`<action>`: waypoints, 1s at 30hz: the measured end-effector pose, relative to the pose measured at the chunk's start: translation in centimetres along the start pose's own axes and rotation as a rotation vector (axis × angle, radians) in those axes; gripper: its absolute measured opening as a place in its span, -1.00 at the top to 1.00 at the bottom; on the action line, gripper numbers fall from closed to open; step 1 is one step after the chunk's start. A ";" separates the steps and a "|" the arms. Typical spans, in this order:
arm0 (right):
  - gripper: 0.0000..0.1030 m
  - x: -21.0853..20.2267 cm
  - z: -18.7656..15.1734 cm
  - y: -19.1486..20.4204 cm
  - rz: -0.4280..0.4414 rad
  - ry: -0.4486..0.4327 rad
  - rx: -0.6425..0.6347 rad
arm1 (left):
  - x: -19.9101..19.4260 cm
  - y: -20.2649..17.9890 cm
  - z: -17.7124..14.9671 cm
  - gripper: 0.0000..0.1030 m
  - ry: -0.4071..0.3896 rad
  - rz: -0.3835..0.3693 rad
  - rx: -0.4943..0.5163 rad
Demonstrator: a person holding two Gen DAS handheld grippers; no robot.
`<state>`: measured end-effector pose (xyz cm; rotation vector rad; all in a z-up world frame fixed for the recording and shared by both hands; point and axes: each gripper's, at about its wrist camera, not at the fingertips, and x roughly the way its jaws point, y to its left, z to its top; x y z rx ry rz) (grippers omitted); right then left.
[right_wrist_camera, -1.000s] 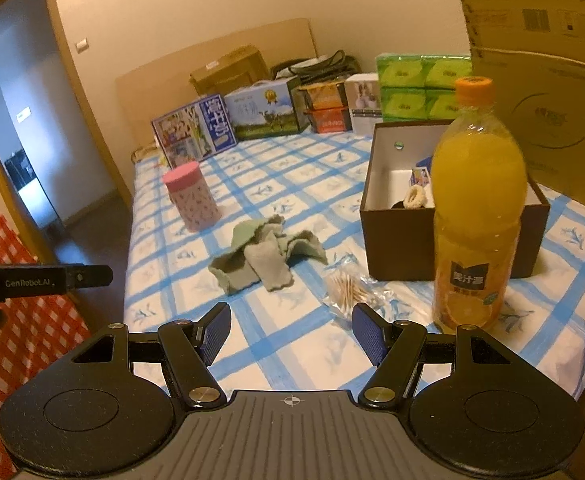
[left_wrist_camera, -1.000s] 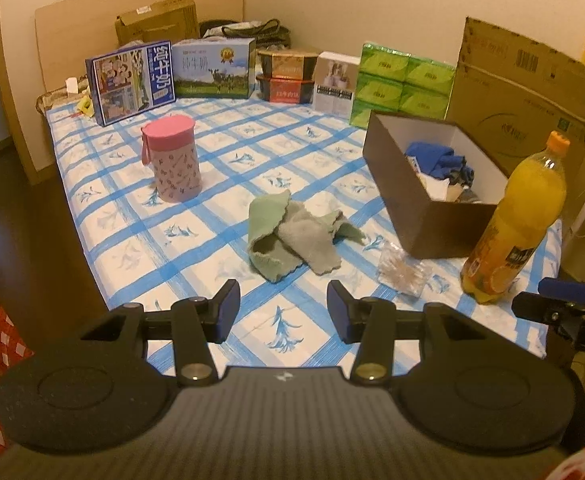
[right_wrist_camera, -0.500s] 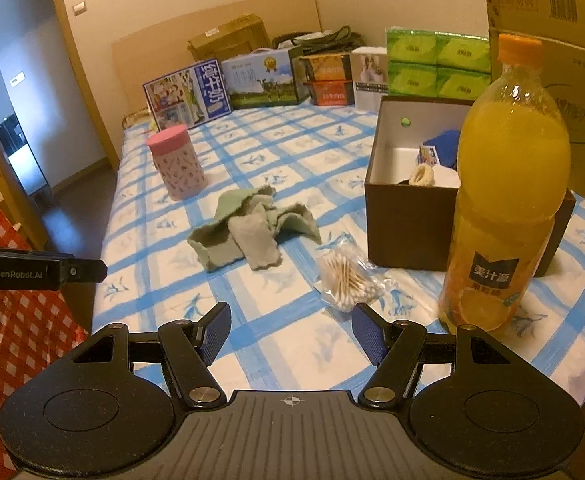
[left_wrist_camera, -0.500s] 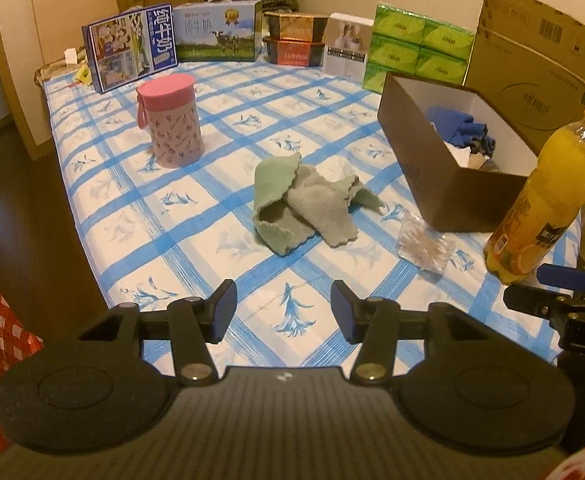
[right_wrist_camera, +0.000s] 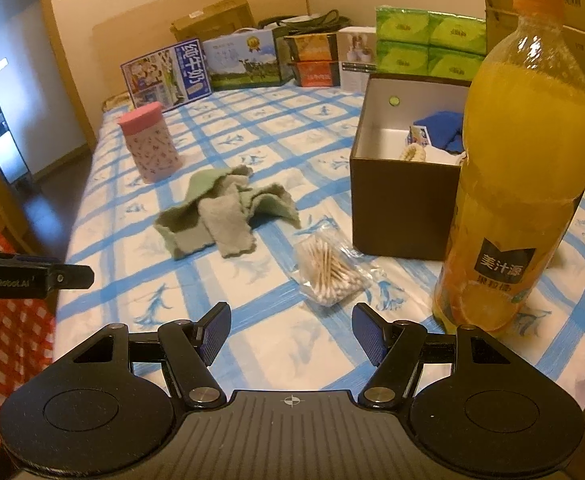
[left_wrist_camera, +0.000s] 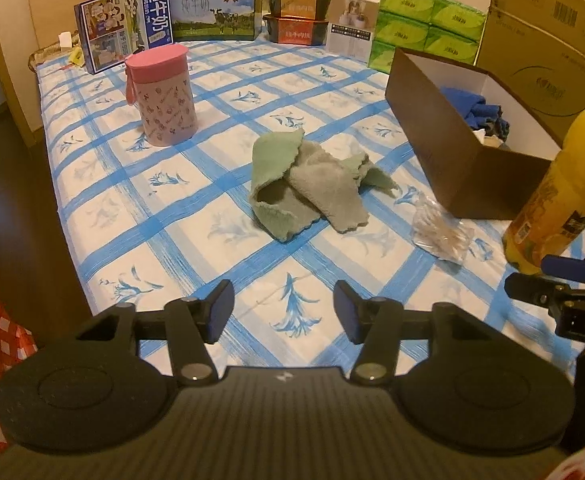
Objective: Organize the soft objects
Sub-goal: 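Move the left gripper to the green-grey cloths while the right approaches the cotton swab bag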
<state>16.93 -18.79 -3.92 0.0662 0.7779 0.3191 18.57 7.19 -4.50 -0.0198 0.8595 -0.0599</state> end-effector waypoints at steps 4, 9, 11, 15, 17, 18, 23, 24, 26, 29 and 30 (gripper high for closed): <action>-0.30 2.2 0.1 -0.1 -0.039 0.002 -0.036 | 2.3 0.3 0.4 -0.06 0.010 -0.008 -0.012; -0.30 5.6 0.4 -0.2 -0.085 0.002 -0.078 | 5.7 0.4 1.5 -0.06 0.022 -0.012 -0.027; -0.30 6.9 0.7 -0.2 -0.101 0.000 -0.097 | 7.1 0.4 2.1 -0.06 0.024 -0.011 -0.031; -0.30 9.4 0.9 -0.1 -0.140 -0.006 -0.157 | 9.7 0.4 3.2 -0.09 0.015 -0.007 -0.046; -0.30 10.7 1.0 -0.2 -0.160 -0.001 -0.182 | 10.8 0.5 3.6 -0.11 0.012 -0.004 -0.058; -0.30 11.3 1.0 -0.2 -0.167 0.003 -0.189 | 11.4 0.6 3.7 -0.11 0.009 -0.003 -0.065; -0.30 13.3 1.1 -0.8 -0.169 0.018 -0.199 | 14.0 1.1 4.3 -0.07 0.001 0.024 -0.114; -0.30 13.5 1.1 -0.8 -0.166 0.019 -0.203 | 14.3 1.2 4.3 0.02 -0.001 0.026 -0.126; -0.25 13.9 1.0 -1.0 -0.158 0.036 -0.210 | 14.8 1.4 4.4 0.21 0.013 0.029 -0.136; 0.21 13.9 0.7 -0.9 -0.145 0.049 -0.225 | 14.7 1.6 4.2 0.71 0.025 0.026 -0.141; 0.32 13.6 0.6 -0.7 -0.147 0.045 -0.246 | 14.5 1.6 4.1 0.86 0.027 0.024 -0.140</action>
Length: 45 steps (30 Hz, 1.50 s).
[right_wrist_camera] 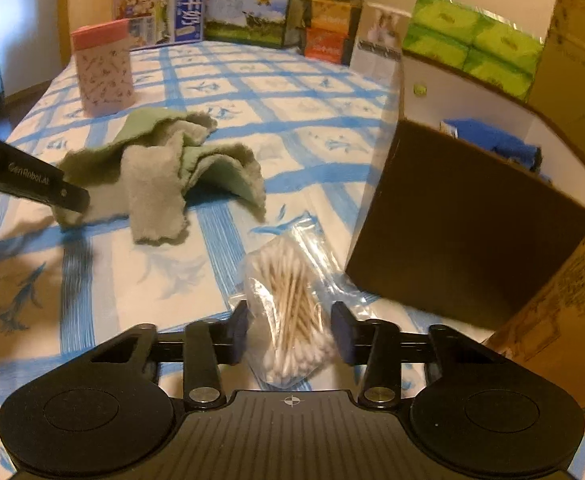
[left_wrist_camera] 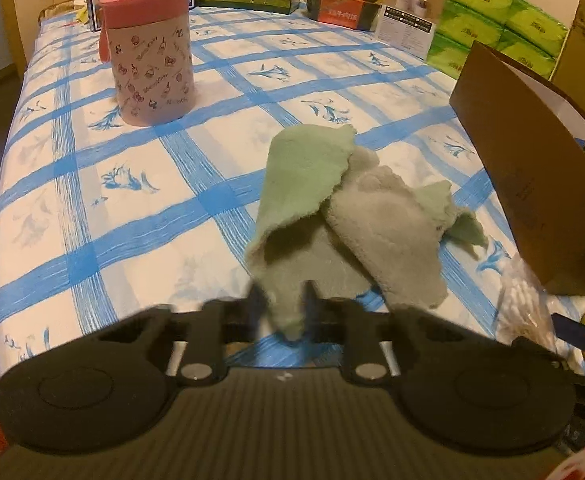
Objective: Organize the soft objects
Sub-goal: 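Move the left gripper to the green-grey cloths while the right approaches the cotton swab bag, then close the left gripper on the green-grey cloths while the right grasps the cotton swab bag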
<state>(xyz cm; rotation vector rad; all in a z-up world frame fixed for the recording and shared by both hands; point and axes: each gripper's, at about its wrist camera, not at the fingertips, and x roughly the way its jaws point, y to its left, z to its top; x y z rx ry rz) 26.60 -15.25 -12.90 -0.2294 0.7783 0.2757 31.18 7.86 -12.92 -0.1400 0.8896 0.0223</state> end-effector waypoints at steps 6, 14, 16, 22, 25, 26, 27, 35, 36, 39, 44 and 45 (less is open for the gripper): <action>0.50 -2.0 -0.5 0.4 0.055 0.016 0.005 | -3.2 -0.6 -1.5 0.95 -0.020 -0.025 0.073; 0.51 -6.5 -2.7 -0.1 0.168 0.066 0.140 | -10.4 -1.1 -5.7 0.96 0.011 -0.092 0.150; 0.51 -7.7 -3.5 -0.2 0.187 0.077 0.157 | -12.3 -0.9 -7.0 0.96 0.025 -0.109 0.152; 0.51 -11.0 -6.2 -0.7 0.221 0.105 0.208 | -17.5 -1.6 -9.5 0.96 0.033 -0.191 0.182; 0.51 -11.7 -7.1 -0.9 0.220 0.119 0.232 | -17.9 -2.4 -9.1 0.96 0.022 -0.239 0.194; 0.51 -11.8 -7.3 -0.9 0.219 0.126 0.241 | -17.6 -2.6 -8.8 0.96 0.016 -0.239 0.197; 0.51 -11.8 -7.4 -1.0 0.219 0.131 0.253 | -17.1 -2.9 -8.3 0.96 0.011 -0.232 0.202; 0.51 -11.4 -6.9 -1.6 0.207 0.118 0.276 | -9.6 -3.1 -5.6 0.96 0.055 -0.158 0.166; 0.51 -11.2 -6.9 -1.7 0.205 0.120 0.275 | -8.6 -3.0 -5.8 0.95 0.076 -0.147 0.159; 0.51 -10.7 -6.9 -1.6 0.206 0.132 0.274 | -7.0 -2.3 -6.5 0.89 0.134 -0.154 0.152; 0.51 -9.9 -7.0 -1.3 0.210 0.135 0.254 | -8.3 -1.0 -7.1 0.55 0.126 -0.168 0.125; 0.51 -9.9 -7.0 -1.2 0.209 0.134 0.248 | -8.7 -0.9 -7.2 0.32 0.119 -0.162 0.121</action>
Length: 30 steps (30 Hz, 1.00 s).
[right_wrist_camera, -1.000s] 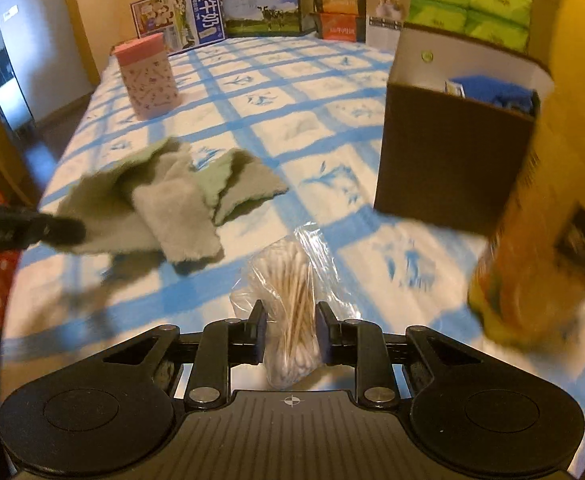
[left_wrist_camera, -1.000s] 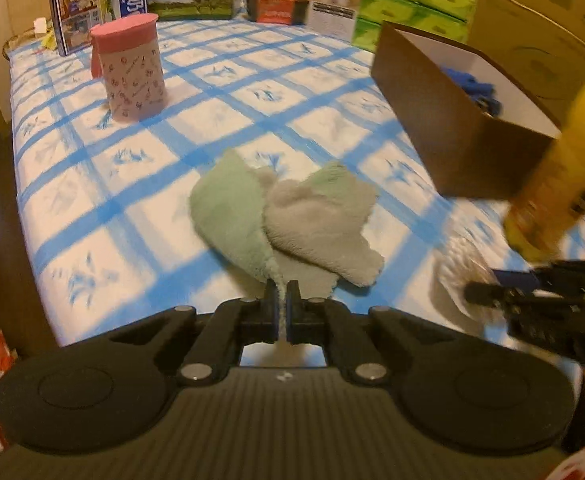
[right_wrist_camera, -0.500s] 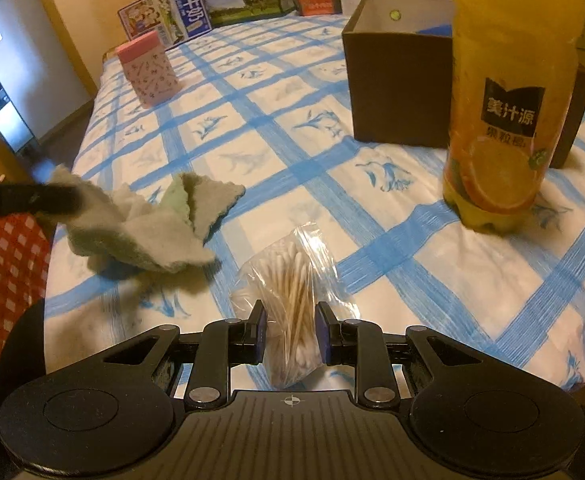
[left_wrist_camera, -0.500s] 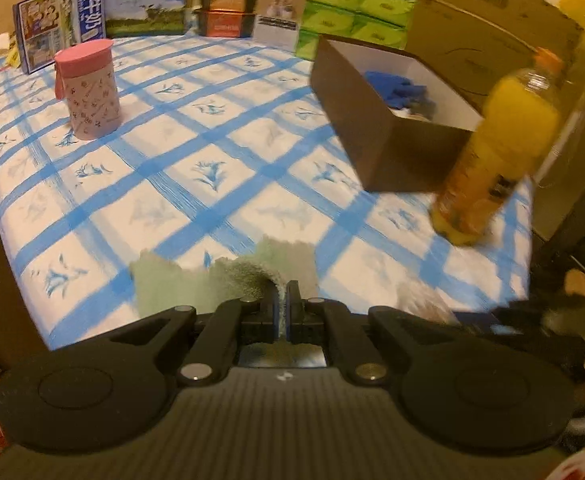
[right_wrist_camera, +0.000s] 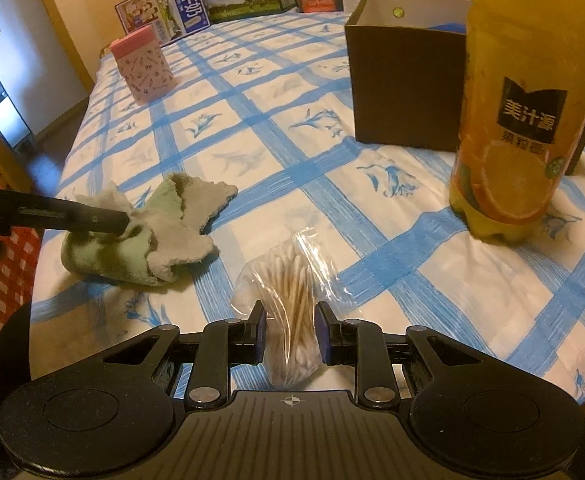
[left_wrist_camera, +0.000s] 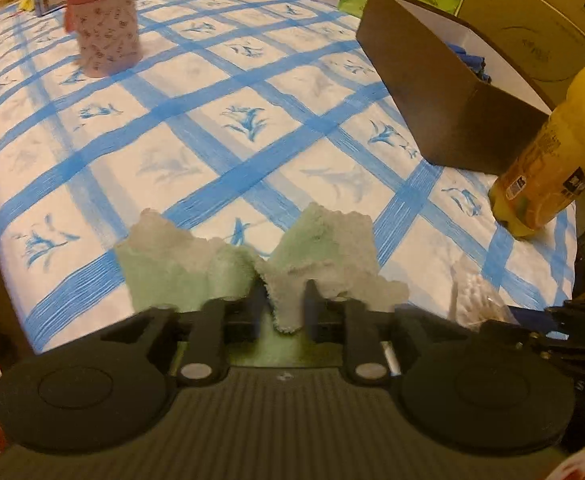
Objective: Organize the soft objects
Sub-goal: 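Close the left gripper on the green-grey cloths while the right grasps the cotton swab bag, then lift the cloths with the left gripper while the right lifts the swab bag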
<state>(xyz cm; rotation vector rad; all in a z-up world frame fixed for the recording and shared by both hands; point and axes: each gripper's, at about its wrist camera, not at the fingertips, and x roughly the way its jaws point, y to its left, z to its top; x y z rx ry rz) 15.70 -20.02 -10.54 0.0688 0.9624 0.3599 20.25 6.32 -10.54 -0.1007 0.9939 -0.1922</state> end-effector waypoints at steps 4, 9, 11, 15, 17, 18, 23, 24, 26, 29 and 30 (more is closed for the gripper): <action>0.51 0.3 0.1 0.2 -0.002 -0.003 -0.011 | -1.0 0.1 -0.6 -0.01 -0.026 0.074 0.034; 0.51 0.5 0.1 0.1 -0.003 -0.002 -0.020 | -1.0 0.9 -0.8 -0.18 -0.015 0.142 0.018; 0.51 0.6 0.2 0.1 -0.002 -0.003 -0.023 | -1.2 1.4 -0.8 -0.20 -0.018 0.132 -0.012; 0.51 0.8 0.2 0.2 -0.002 -0.005 -0.020 | -0.3 2.0 -1.0 -0.33 0.010 0.159 -0.034; 0.50 0.8 0.2 0.2 0.000 -0.004 -0.020 | 0.3 2.5 -1.1 -0.34 0.027 0.121 -0.082; 0.50 0.8 0.3 0.2 0.001 -0.005 -0.018 | 0.5 2.7 -1.2 -0.34 0.033 0.100 -0.106; 0.48 0.8 0.3 0.2 0.001 -0.006 -0.016 | 0.9 0.9 -0.9 -0.44 0.029 0.041 -0.087; 0.48 0.8 0.3 0.2 0.001 -0.006 -0.016 | 1.0 0.4 -0.8 -0.49 0.032 0.033 -0.076; 0.47 0.9 0.3 0.2 0.001 -0.006 -0.017 | 1.5 -0.9 -0.8 -0.51 0.038 0.023 -0.043; 0.45 0.9 0.3 0.2 0.002 -0.006 -0.015 | 2.3 -2.5 -0.8 -0.58 0.042 0.038 -0.007; 0.43 0.8 0.2 0.2 0.002 -0.005 -0.013 | 2.5 -3.0 -0.8 -0.61 0.042 0.047 0.006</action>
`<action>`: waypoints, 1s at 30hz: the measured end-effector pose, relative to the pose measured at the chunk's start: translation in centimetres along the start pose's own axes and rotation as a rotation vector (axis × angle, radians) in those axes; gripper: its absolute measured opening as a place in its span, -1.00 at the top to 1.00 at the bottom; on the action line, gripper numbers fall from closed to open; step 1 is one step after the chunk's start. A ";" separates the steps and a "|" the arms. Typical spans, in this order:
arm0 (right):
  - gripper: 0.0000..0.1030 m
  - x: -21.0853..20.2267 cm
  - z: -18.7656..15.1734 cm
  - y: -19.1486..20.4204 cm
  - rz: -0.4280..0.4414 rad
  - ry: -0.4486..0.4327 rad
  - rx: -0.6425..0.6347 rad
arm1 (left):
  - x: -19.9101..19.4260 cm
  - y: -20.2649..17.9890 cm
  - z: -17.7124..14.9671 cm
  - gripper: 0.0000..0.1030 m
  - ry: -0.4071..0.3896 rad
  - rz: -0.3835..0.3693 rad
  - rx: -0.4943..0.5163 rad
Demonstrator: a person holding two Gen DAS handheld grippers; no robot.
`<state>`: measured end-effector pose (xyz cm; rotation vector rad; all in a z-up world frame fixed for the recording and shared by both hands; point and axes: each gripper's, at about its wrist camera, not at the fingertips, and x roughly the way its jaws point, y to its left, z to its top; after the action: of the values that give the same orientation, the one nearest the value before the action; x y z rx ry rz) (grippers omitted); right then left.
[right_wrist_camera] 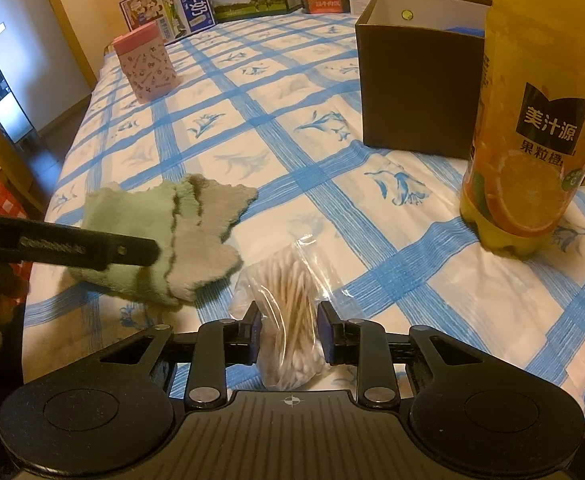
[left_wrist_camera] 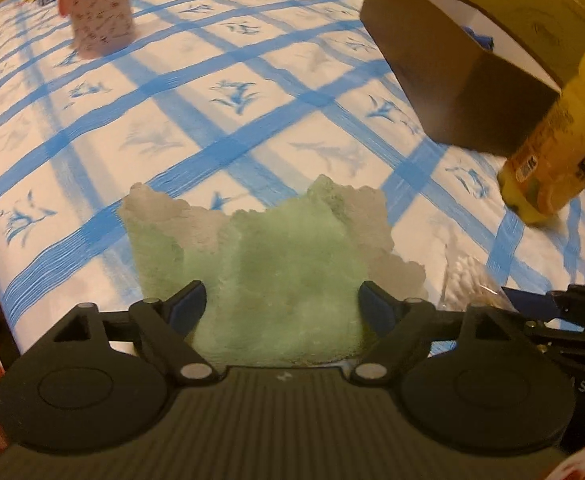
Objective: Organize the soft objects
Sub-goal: 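Lift the cloths with the left gripper while the right lifts the swab bag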
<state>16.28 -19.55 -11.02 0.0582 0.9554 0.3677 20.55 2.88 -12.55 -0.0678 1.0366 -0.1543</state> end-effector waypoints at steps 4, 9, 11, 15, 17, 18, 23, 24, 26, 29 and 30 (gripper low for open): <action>0.37 0.1 0.0 -0.1 0.003 -0.001 0.012 | 0.8 -1.3 0.3 -0.72 0.004 0.031 0.030; 0.28 0.3 0.0 -0.1 0.001 0.004 0.016 | 1.6 -2.1 0.6 -0.84 0.014 0.057 0.031; 0.26 0.4 0.1 -0.1 0.002 0.005 0.019 | 1.7 -2.5 0.5 -0.80 0.004 0.063 0.050; 0.23 0.5 0.0 -0.1 0.000 0.007 0.027 | 1.2 -3.1 0.2 -0.26 -0.024 0.034 0.105; 0.21 0.6 0.1 -0.1 -0.001 0.008 0.028 | 1.0 -3.4 0.2 0.13 -0.027 -0.003 0.118; 0.21 0.6 0.1 0.0 -0.002 0.008 0.028 | 0.9 -3.6 0.2 0.30 -0.026 -0.022 0.124; 0.19 0.6 0.2 0.0 -0.007 0.010 0.021 | 0.6 -4.9 -0.3 0.40 -0.036 -0.019 0.168; 0.17 0.6 0.2 0.0 -0.011 0.009 0.017 | 0.7 -4.8 -0.3 0.40 -0.035 -0.022 0.165; 0.09 0.7 0.1 0.2 -0.025 0.006 0.000 | 0.7 -4.5 -0.1 0.40 -0.028 -0.032 0.148; -0.05 0.9 0.1 0.7 -0.040 0.003 -0.035 | 0.8 -4.3 0.0 0.39 -0.026 -0.037 0.146; -0.08 1.1 0.1 0.8 -0.044 0.004 -0.048 | 0.8 -4.4 -0.1 0.38 -0.027 -0.036 0.147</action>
<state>16.69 -18.42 -11.70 -0.0072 0.9496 0.3499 20.50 -1.57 -12.73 0.0448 0.9948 -0.2617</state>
